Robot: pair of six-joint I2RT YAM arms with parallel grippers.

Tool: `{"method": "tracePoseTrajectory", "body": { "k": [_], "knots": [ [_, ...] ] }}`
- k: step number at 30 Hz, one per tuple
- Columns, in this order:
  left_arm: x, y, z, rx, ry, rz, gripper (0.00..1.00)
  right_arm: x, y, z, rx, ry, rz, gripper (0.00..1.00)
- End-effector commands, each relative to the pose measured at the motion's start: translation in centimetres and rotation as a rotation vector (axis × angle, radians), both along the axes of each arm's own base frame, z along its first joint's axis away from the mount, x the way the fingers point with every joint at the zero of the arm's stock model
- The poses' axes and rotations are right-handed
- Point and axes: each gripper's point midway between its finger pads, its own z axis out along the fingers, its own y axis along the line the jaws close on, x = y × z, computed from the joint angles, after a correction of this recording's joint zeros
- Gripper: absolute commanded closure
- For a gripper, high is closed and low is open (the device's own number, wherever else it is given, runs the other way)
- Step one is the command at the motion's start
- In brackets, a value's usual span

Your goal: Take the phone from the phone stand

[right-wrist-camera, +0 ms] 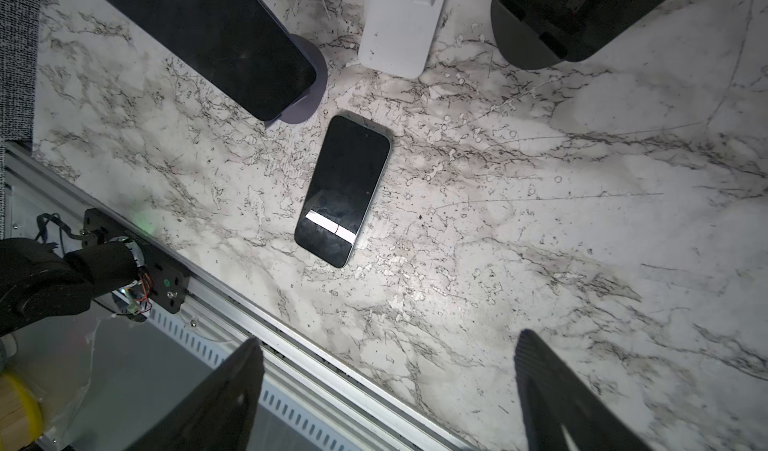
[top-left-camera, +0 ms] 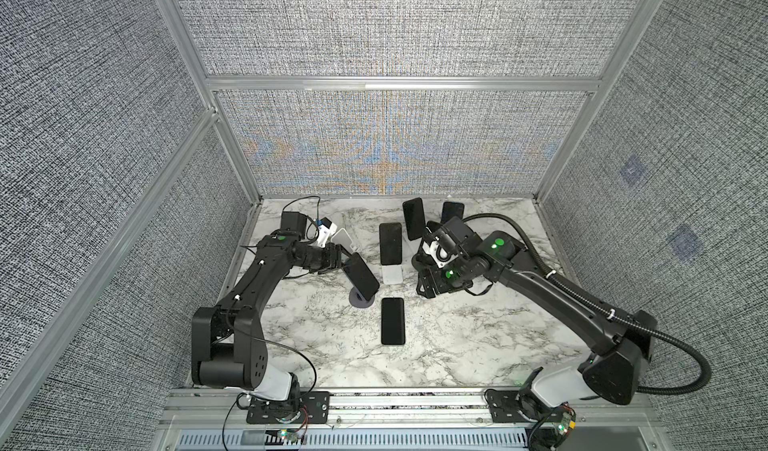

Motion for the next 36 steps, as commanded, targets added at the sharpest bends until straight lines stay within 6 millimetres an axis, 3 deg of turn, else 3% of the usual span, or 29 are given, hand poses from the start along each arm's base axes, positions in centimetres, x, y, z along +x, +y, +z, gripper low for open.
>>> {"method": "tracePoseTrajectory", "body": {
  "k": [1,7,18,21,27,36],
  "knots": [
    [0.1,0.1,0.1,0.011,-0.010,0.003,0.47,0.3,-0.3,-0.4,-0.033,-0.011,0.018,0.16],
    [0.0,0.0,-0.1,0.012,-0.012,-0.010,0.58,0.6,0.0,-0.9,-0.048,0.003,0.029,0.19],
    [0.0,-0.3,-1.1,0.008,0.007,-0.018,0.63,0.7,-0.5,-1.1,-0.081,0.000,0.030,0.21],
    [0.0,-0.5,-1.1,0.007,0.009,-0.017,0.72,0.9,-0.3,-1.1,-0.080,-0.005,0.034,0.21],
    [-0.2,-0.5,-0.8,0.021,-0.002,-0.024,0.87,1.2,-0.1,-1.2,-0.088,-0.007,0.048,0.21],
    [-0.2,-0.6,1.4,0.027,-0.063,-0.064,0.98,0.8,1.3,-0.2,-0.036,-0.009,0.124,0.27]
  ]
}}
